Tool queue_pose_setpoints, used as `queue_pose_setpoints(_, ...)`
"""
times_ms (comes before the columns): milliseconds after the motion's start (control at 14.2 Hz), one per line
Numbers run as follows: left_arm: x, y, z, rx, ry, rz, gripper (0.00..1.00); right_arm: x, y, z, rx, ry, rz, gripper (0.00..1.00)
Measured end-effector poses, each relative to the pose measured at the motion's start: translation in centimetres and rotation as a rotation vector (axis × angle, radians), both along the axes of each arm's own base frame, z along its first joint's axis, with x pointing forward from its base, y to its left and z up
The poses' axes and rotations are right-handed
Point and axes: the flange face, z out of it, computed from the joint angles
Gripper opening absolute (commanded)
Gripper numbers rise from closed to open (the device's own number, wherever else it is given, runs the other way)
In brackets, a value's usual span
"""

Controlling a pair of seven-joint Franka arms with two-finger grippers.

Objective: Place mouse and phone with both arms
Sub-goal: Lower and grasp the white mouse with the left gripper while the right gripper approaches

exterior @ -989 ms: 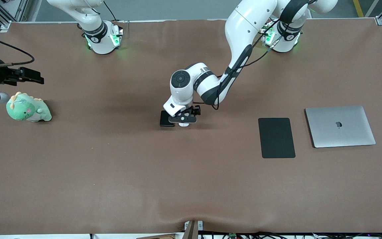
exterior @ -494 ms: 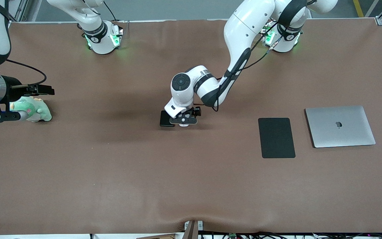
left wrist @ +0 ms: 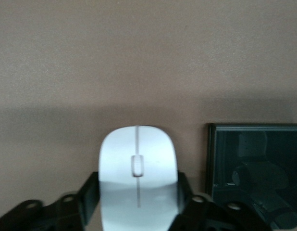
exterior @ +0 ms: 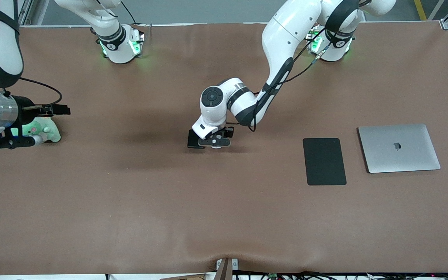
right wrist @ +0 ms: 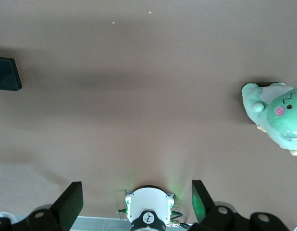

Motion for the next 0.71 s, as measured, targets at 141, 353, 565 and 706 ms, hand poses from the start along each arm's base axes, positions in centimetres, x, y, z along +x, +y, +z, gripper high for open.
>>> queue_pose_setpoints(141, 0.0, -0.1, 0.1, -0.002, -0.001, -0.001, 0.0, 0.1, 1.4, -0.1, -0.007, -0.006, 0.003, 1.0)
queue_pose_setpoints(353, 0.7, -0.3, 1.3, -0.017, -0.015, 0.005, 0.0, 0.2, 4.5, -0.5, -0.02, -0.019, -0.026, 1.0)
queue_pose_setpoints(565, 3.2, 1.4, 4.4, -0.012, -0.022, 0.046, 0.0, 0.1, 7.2, -1.0, -0.034, -0.025, -0.054, 1.0)
queue_pose_setpoints(706, 6.7, 4.5, 7.4, -0.004, -0.026, 0.108, 0.0, 0.0, 9.0, -1.7, -0.034, -0.031, -0.066, 1.0)
